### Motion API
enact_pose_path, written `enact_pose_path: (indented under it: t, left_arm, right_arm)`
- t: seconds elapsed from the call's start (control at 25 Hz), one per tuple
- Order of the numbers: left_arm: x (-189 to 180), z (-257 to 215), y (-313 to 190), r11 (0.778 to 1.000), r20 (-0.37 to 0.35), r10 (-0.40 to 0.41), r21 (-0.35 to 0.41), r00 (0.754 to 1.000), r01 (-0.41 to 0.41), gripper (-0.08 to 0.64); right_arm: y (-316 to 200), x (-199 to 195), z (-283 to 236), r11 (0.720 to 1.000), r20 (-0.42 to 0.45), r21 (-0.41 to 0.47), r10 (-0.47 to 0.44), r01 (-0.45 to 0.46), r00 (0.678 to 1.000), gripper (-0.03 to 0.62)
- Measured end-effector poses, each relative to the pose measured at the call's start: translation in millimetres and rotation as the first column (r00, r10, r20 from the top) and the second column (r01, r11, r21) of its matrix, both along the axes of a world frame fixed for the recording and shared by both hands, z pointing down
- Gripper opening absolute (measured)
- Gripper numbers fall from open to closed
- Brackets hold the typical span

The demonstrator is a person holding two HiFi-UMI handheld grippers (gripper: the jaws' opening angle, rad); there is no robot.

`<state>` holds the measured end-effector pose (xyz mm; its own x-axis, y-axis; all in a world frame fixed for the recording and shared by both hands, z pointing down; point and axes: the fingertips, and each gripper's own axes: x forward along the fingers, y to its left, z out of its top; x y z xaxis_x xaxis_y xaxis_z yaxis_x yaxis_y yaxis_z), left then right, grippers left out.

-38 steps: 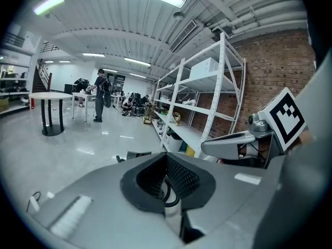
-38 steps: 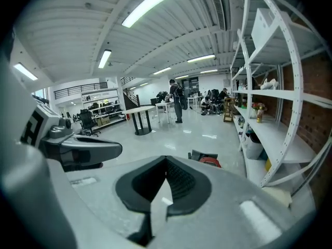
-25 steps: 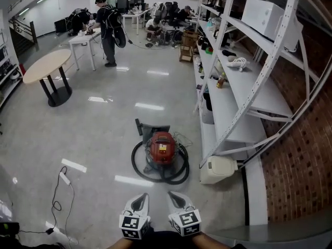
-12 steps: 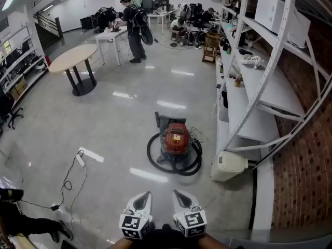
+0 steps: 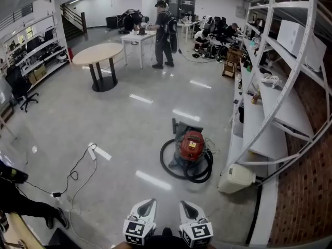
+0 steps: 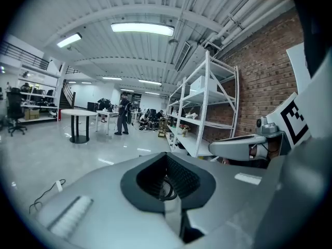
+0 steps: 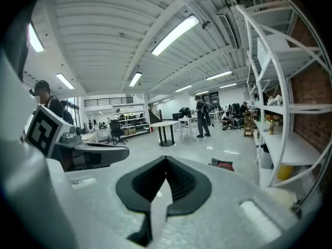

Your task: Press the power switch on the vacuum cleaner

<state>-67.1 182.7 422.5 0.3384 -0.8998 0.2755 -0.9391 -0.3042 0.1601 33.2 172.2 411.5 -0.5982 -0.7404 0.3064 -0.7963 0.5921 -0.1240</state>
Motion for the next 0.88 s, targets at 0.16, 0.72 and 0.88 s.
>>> enact_pose_path:
  t: [0.16, 0.72, 0.88]
  left_arm:
    - [-24, 5, 22, 1.0, 0.003, -0.019, -0.006, 1.0, 0.019, 0.016]
    - [-27, 11, 40, 0.996, 0.001, 0.089, 0.005, 0.996, -0.089, 0.016]
    - [-29, 8, 41, 0.994, -0.002, 0.111, 0.013, 0.994, -0.111, 0.017]
  right_arm:
    - [24, -24, 3, 1.0, 0.005, -0.013, -0.024, 0.024, 1.0, -0.008]
    - [45, -35, -6, 0.997, -0.017, 0.019, 0.077, -0.077, 0.997, -0.011]
    - [48, -35, -10, 0.994, -0.017, 0.038, 0.104, -0.103, 0.994, -0.009]
